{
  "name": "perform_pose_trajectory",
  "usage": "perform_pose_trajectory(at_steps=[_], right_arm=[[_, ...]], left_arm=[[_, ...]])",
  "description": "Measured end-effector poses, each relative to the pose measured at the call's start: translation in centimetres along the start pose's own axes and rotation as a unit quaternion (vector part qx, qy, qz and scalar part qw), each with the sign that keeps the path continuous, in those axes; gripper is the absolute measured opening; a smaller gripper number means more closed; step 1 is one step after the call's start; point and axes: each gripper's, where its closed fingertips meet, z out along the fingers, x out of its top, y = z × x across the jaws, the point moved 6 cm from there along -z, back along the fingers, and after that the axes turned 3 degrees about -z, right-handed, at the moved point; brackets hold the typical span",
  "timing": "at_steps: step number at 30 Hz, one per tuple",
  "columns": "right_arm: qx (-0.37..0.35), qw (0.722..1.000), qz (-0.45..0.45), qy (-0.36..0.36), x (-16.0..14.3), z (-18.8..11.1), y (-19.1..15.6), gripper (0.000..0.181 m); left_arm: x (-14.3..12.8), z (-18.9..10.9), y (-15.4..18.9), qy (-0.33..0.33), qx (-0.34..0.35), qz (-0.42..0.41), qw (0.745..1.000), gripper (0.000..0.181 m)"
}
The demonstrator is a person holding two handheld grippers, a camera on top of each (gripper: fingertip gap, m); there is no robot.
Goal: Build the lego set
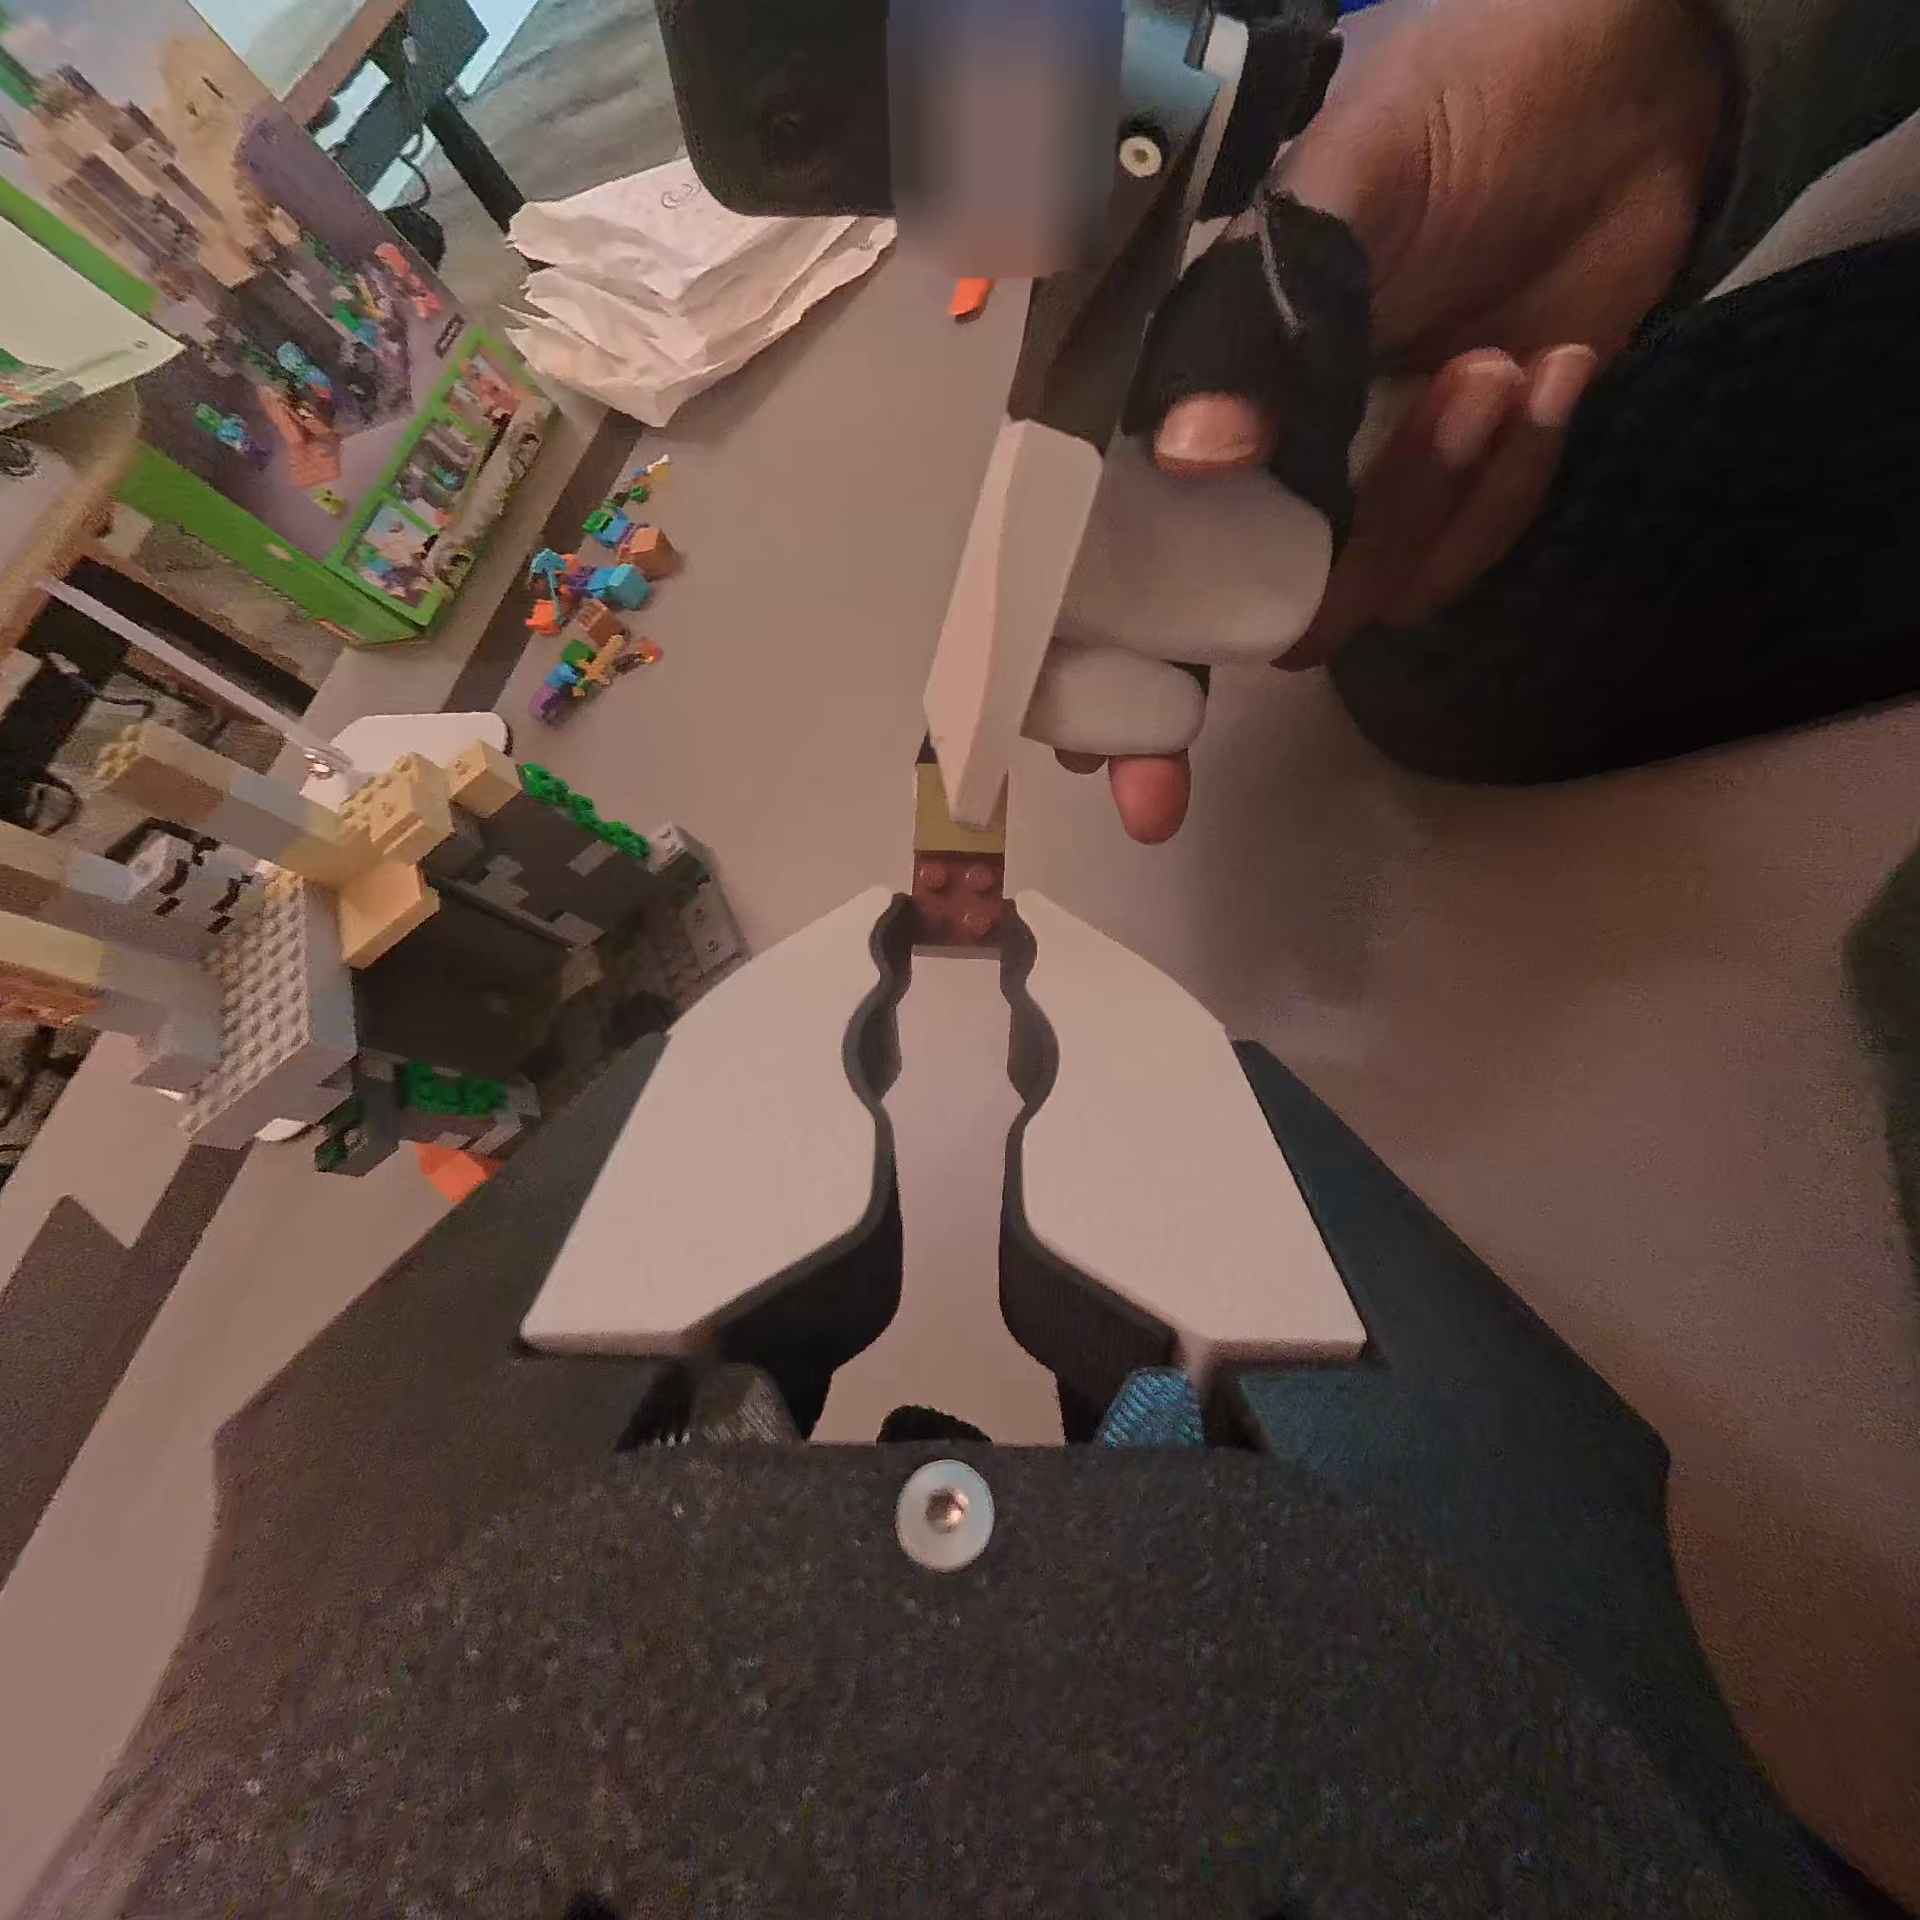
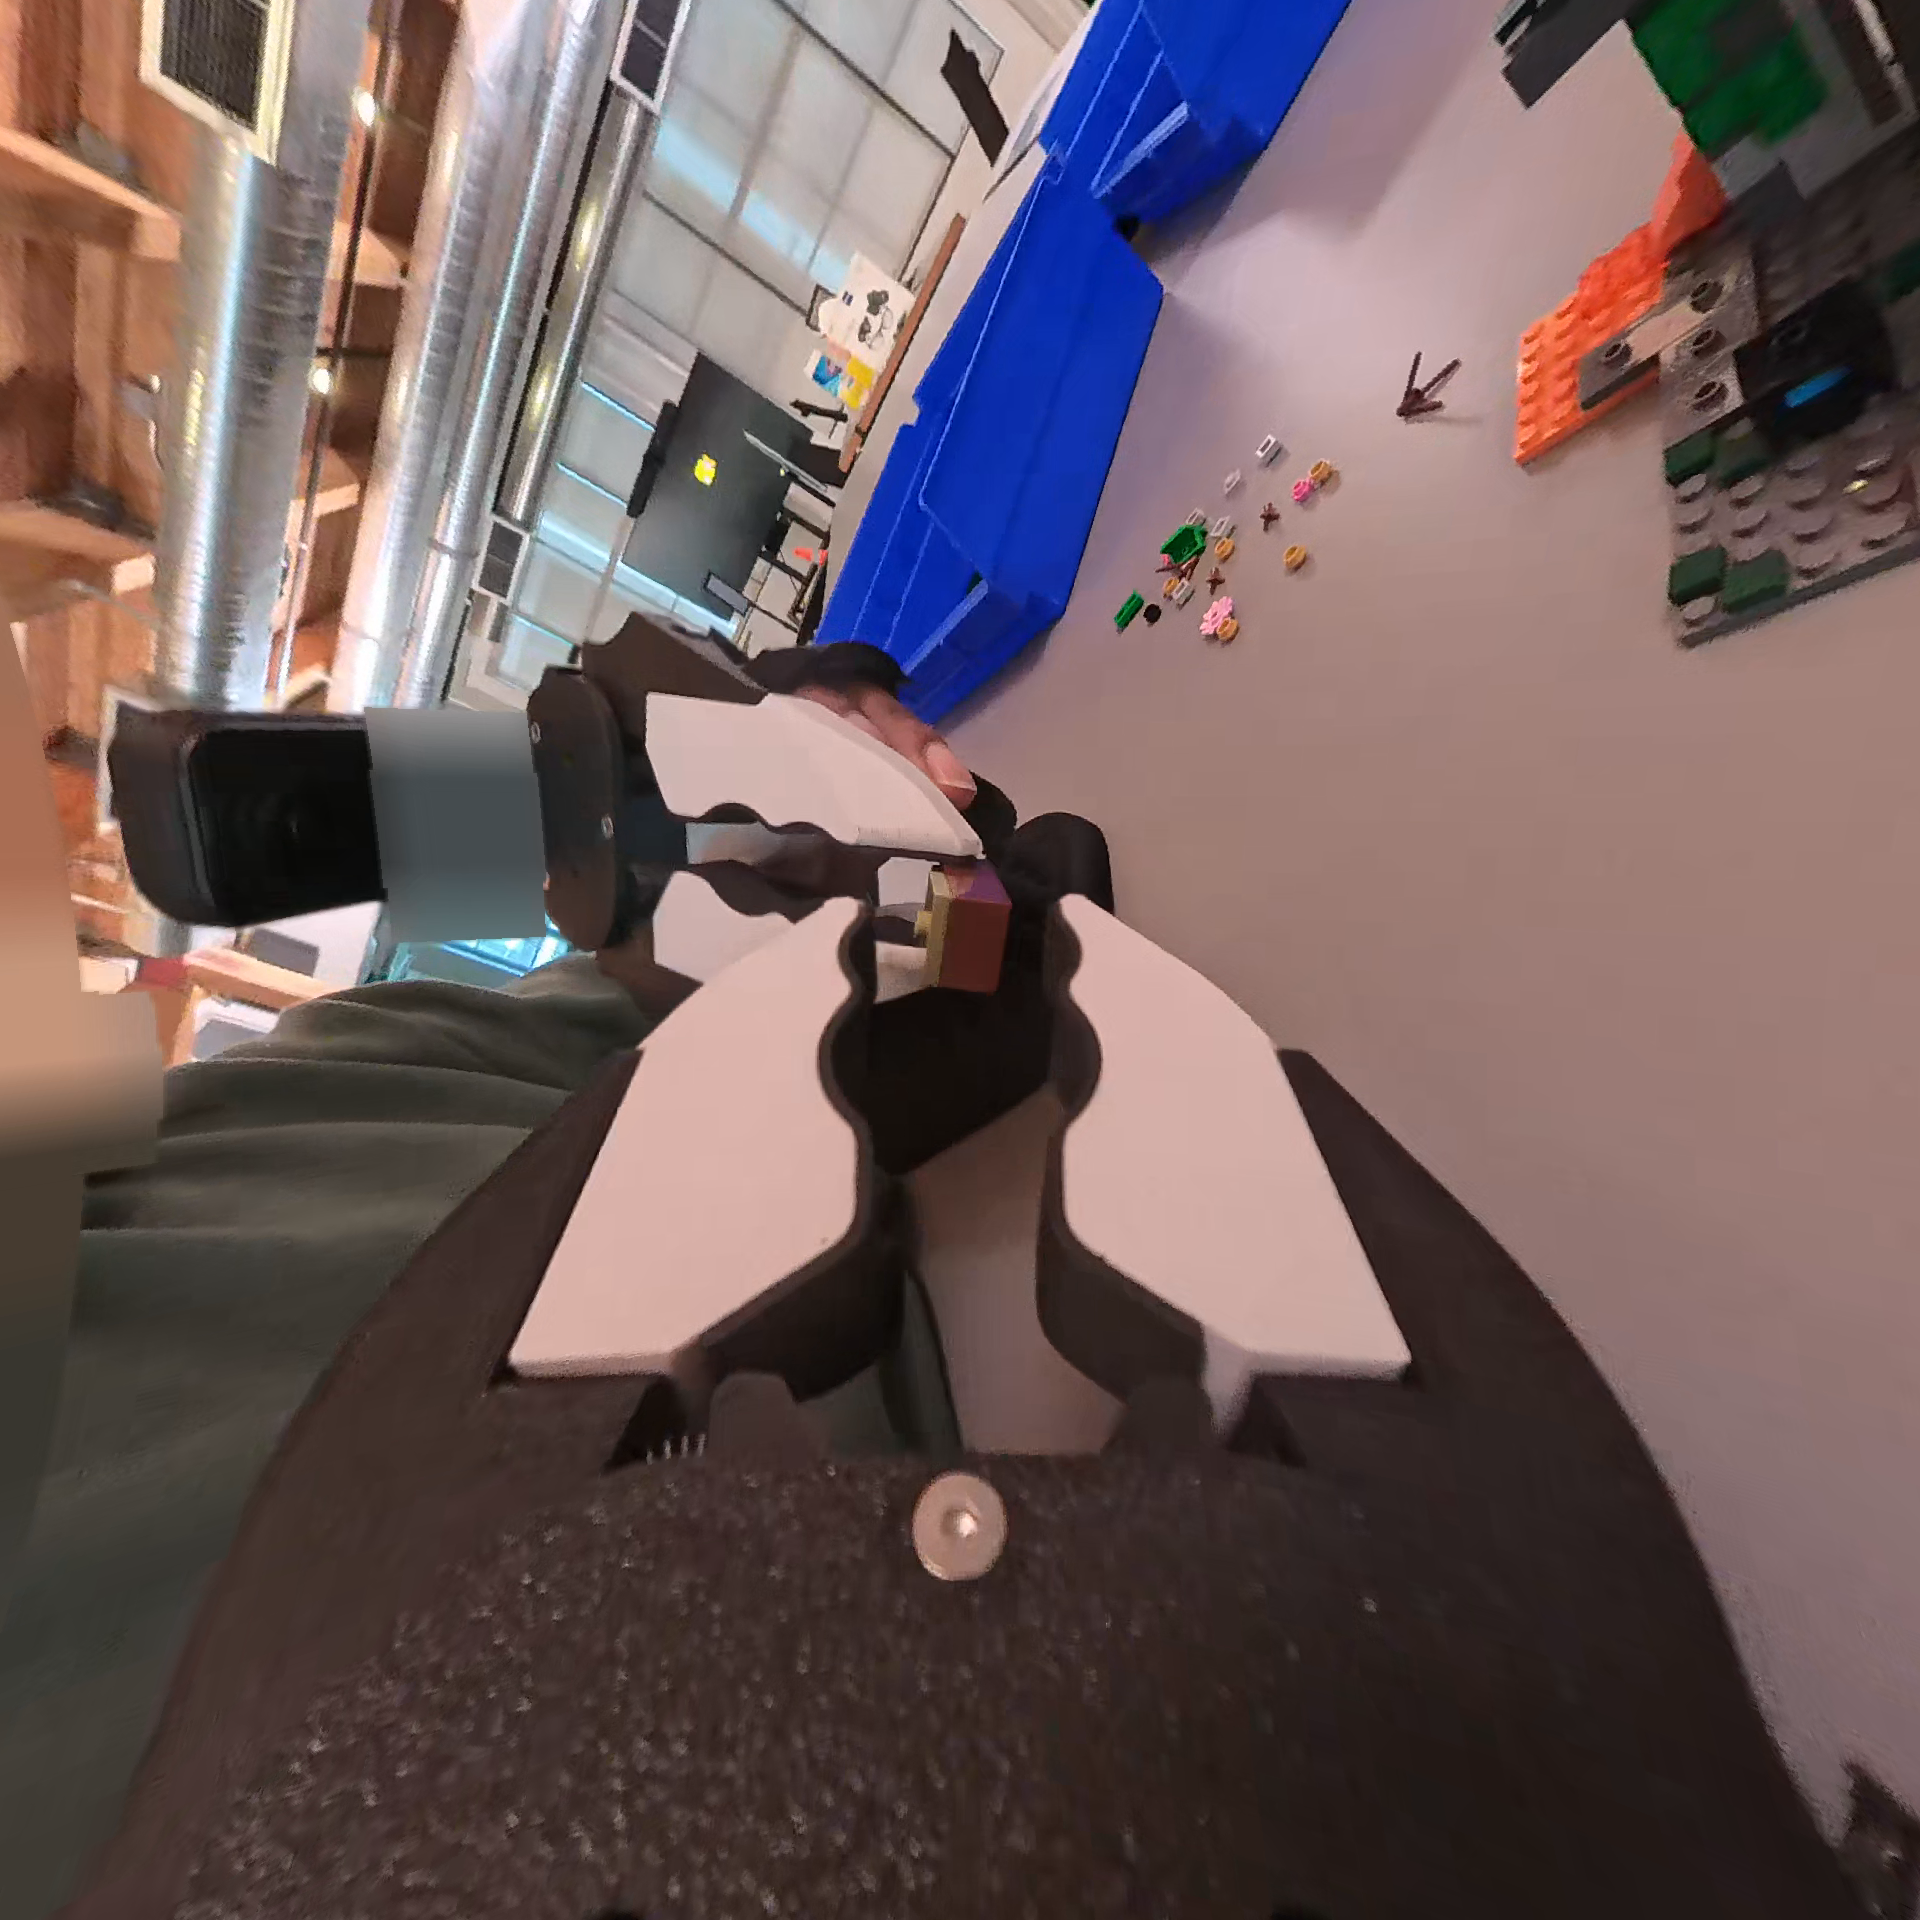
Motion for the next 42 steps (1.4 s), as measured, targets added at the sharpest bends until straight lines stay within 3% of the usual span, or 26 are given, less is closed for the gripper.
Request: perform_pose_trajectory(at_steps=[5, 15, 26, 35, 38, 40, 42], right_arm=[[-0.004, 1.000, 0.002, -0.005, -0.1, 0.7, 0.2, 0.016], [0.017, 0.997, -0.074, 0.016, 0.0, 0.6, 0.1, 0.013], [0.045, 0.995, -0.088, 0.017, -0.1, 0.8, -0.4, 0.014], [0.053, 0.996, -0.064, 0.024, -0.3, 0.9, 0.0, 0.016], [0.045, 0.997, -0.062, 0.028, -0.1, 0.9, 0.2, 0.029], [0.042, 0.996, -0.072, 0.026, -0.2, 0.8, 0.2, 0.017], [0.038, 0.996, -0.083, 0.024, -0.2, 0.7, 0.2, 0.016]], left_arm=[[0.0, 0.0, 0.0, -0.005, 0.037, 0.031, 0.999, 0.016], [0.2, 0.0, 0.4, -0.003, 0.092, 0.087, 0.992, 0.016], [0.2, 0.6, 0.7, 0.030, 0.134, 0.117, 0.984, 0.019], [-0.1, 0.7, 0.8, 0.028, 0.128, 0.127, 0.983, 0.018], [-0.2, 0.9, 1.0, 0.026, 0.121, 0.131, 0.984, 0.018], [-0.2, 1.0, 1.0, 0.022, 0.124, 0.136, 0.983, 0.018], [-0.2, 1.1, 1.0, 0.022, 0.120, 0.133, 0.983, 0.017]])
